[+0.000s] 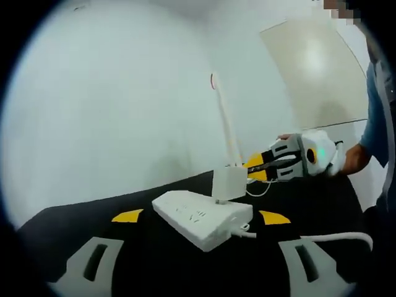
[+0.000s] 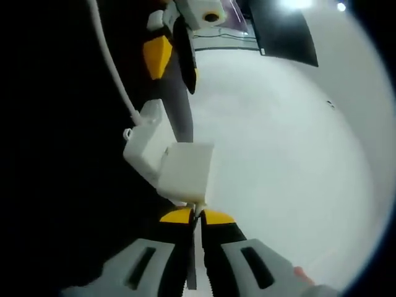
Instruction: Insert the desk lamp plug into the socket, turn on the power strip switch, turn on the lamp switch, then turn off the lamp switch, turn off the power strip switch, and remove the plug from the socket.
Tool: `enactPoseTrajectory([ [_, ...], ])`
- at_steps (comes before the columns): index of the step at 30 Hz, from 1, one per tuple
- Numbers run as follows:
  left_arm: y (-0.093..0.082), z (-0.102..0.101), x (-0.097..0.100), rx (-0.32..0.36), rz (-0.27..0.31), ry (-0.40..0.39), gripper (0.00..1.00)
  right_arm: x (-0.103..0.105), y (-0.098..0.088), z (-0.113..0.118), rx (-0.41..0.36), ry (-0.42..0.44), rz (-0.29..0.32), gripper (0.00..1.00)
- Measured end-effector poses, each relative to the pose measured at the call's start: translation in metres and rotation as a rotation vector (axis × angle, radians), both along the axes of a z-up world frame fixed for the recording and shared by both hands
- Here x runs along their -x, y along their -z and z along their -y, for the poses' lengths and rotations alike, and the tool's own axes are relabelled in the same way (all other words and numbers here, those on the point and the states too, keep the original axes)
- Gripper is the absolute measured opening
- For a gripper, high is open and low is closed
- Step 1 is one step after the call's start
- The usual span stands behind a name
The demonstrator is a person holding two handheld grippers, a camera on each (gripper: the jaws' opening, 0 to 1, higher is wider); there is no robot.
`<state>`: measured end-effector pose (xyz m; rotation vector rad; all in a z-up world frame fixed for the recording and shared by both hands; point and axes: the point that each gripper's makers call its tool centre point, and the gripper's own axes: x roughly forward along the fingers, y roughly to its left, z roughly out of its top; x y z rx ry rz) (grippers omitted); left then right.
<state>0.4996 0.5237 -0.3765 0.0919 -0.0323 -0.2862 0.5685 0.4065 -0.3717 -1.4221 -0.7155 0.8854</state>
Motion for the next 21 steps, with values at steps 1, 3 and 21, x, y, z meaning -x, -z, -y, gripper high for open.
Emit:
enactPoseTrajectory([
  [1,-0.002,0.002,-0.001,0.010,-0.002,0.007,0.68,0.000,0.001,0.001,0.003,0.001,-0.009,0.07],
  [3,-0.005,0.004,-0.003,0.039,-0.009,0.016,0.67,0.001,0.003,0.002,0.011,-0.001,-0.006,0.07],
  [21,-0.054,0.036,-0.023,0.019,0.035,0.046,0.36,-0.005,0.007,-0.002,0.016,-0.012,-0.021,0.08],
])
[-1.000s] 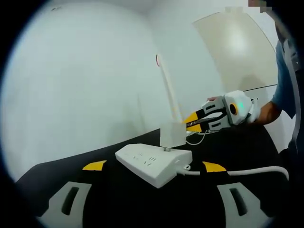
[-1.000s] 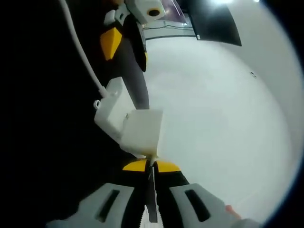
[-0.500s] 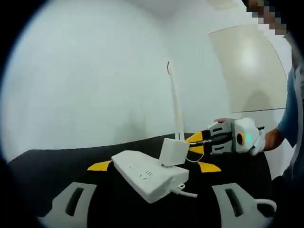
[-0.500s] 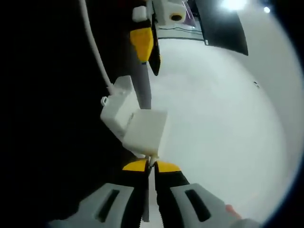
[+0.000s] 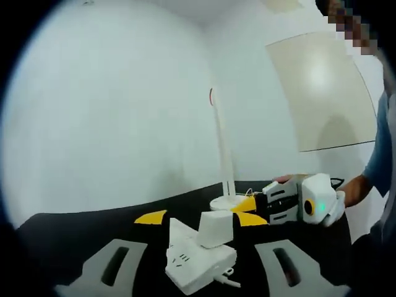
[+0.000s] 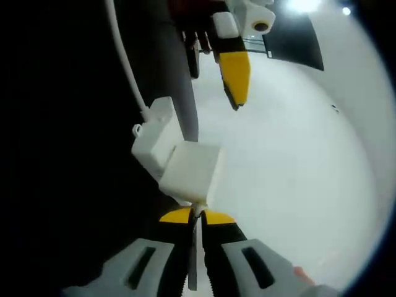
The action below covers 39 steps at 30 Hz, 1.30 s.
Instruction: Insert the desk lamp plug into the socket, turn on the power strip switch, turn on the lamp switch, then turn off the lamp switch, turn off the power strip switch, and remove the plug from the socket.
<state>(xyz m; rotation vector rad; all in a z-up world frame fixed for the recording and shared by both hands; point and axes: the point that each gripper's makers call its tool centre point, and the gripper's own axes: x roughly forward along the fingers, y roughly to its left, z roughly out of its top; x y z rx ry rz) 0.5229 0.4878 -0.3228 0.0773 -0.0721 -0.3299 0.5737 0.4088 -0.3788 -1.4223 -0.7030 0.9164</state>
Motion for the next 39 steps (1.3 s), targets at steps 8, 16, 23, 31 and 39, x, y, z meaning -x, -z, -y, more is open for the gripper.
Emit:
enactPoseTrajectory([
  [8,-0.004,0.012,-0.014,-0.028,-0.024,0.005,0.17,-0.002,0.000,-0.002,-0.004,0.004,0.002,0.08],
  [16,-0.004,0.022,-0.029,-0.059,-0.038,0.012,0.07,-0.002,-0.001,-0.001,-0.012,0.000,-0.012,0.08],
  [23,-0.002,0.028,-0.035,-0.067,-0.053,0.026,0.03,-0.002,0.000,-0.002,-0.014,-0.001,-0.016,0.08],
  [31,0.003,0.030,-0.040,-0.071,-0.082,0.039,0.00,-0.005,0.000,-0.004,-0.017,-0.003,-0.021,0.08],
  [39,0.011,0.032,-0.047,-0.088,-0.118,0.049,0.00,-0.006,0.001,-0.006,-0.018,-0.003,-0.023,0.08],
])
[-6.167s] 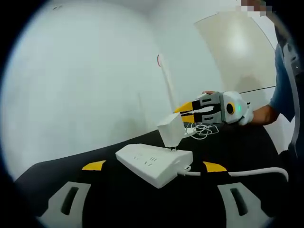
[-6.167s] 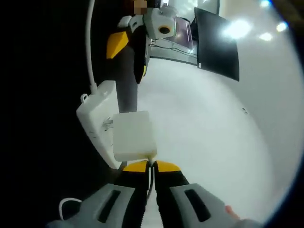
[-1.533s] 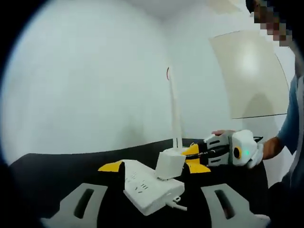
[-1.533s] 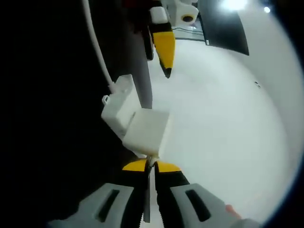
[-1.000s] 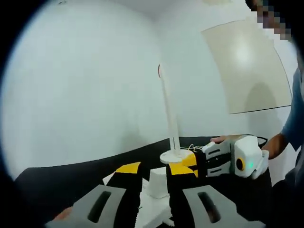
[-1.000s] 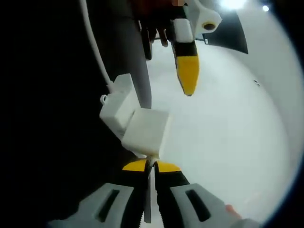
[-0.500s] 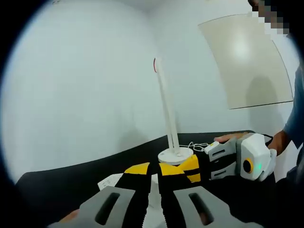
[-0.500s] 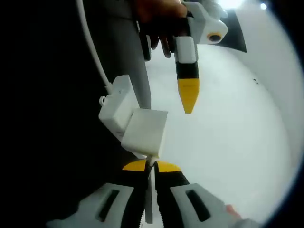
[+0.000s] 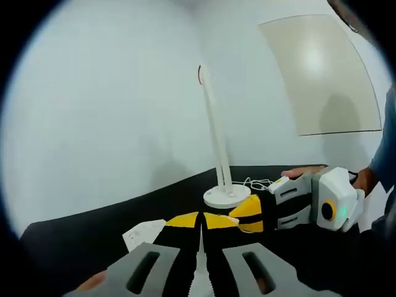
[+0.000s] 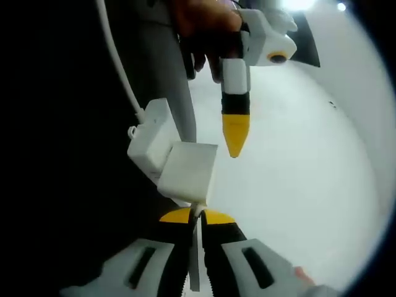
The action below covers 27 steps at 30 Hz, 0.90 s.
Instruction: Insert the desk lamp plug into the socket, turn on the power strip switch, turn on the lamp switch, then turn off the lamp switch, turn off the power strip switch, and remove the plug from the socket.
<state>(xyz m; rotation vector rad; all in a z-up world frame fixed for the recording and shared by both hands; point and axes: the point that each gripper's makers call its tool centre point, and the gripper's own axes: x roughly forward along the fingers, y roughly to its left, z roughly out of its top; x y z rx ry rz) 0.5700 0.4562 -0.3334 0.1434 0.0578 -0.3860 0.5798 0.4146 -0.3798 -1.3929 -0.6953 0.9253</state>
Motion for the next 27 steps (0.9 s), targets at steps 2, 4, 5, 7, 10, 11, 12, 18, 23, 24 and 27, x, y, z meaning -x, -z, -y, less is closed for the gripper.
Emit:
enactPoseTrajectory([
  [2,0.002,0.002,-0.001,-0.007,-0.012,0.003,0.00,0.000,0.000,0.000,-0.001,0.000,-0.002,0.08],
  [4,0.005,0.003,-0.004,-0.009,-0.030,0.007,0.00,0.000,0.000,0.000,-0.001,-0.001,-0.003,0.08],
  [5,0.005,0.004,-0.004,-0.012,-0.032,0.009,0.00,-0.001,0.000,0.000,-0.001,-0.001,-0.003,0.08],
  [7,0.007,0.005,-0.005,-0.014,-0.041,0.016,0.00,0.000,0.000,0.000,-0.002,-0.001,-0.004,0.08],
  [10,0.008,0.004,-0.007,-0.010,-0.055,0.025,0.00,0.001,-0.001,0.001,-0.002,-0.001,-0.006,0.08],
  [11,0.007,0.005,-0.007,0.007,-0.057,0.035,0.00,0.001,-0.001,0.001,-0.002,-0.001,-0.007,0.08],
  [12,0.006,0.004,-0.007,0.013,-0.055,0.034,0.00,0.001,0.000,0.001,-0.003,-0.002,-0.009,0.08],
  [18,0.008,-0.006,-0.011,0.014,-0.055,0.022,0.00,0.000,0.000,0.001,-0.002,0.001,-0.014,0.08],
  [23,0.008,-0.005,-0.011,0.023,-0.052,0.031,0.00,0.000,0.001,0.000,0.001,0.002,-0.015,0.08],
  [24,0.008,-0.005,-0.011,0.025,-0.052,0.033,0.00,0.000,0.001,0.000,0.003,0.004,-0.013,0.08],
  [27,0.008,-0.004,-0.011,0.017,-0.052,0.040,0.00,0.000,0.002,0.000,0.005,0.005,-0.013,0.08],
])
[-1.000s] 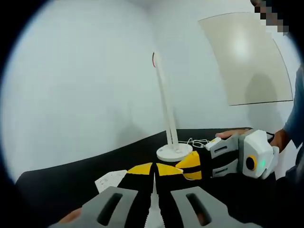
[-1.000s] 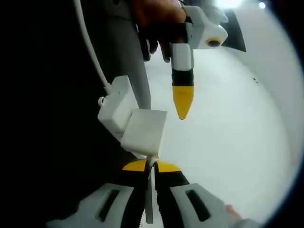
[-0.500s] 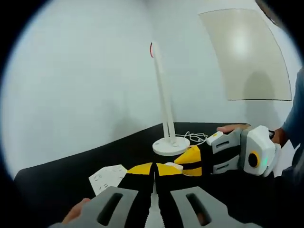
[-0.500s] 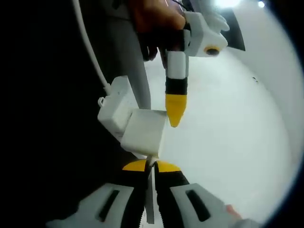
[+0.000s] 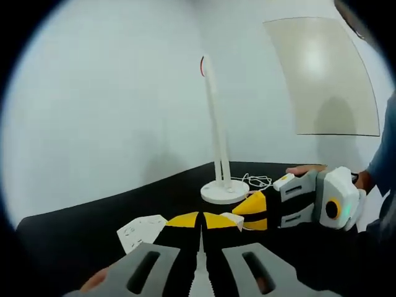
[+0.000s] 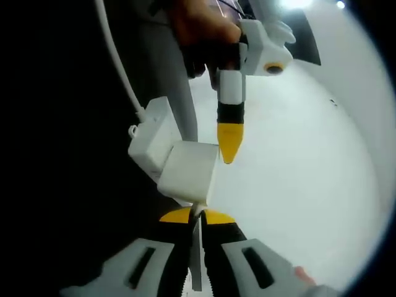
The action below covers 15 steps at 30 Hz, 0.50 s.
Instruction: Insert the desk lamp plug into the socket, turn on the power strip switch, turn on the lamp switch, then turn off the lamp switch, turn off the power strip switch, and remove the plug from the socket.
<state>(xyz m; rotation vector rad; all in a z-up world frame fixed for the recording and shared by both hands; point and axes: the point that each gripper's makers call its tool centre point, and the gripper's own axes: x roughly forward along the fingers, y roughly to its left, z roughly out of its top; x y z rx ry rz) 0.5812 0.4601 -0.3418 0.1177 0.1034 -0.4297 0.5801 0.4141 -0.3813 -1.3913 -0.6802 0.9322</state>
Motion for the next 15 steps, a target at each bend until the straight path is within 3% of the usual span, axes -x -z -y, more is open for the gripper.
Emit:
enactPoseTrajectory([
  [10,0.001,0.008,-0.005,-0.072,0.009,0.027,0.00,-0.002,0.006,0.002,0.027,0.013,-0.003,0.08],
  [15,-0.001,0.010,-0.003,-0.097,0.059,0.037,0.00,-0.002,0.006,0.002,0.032,0.017,-0.004,0.08],
])
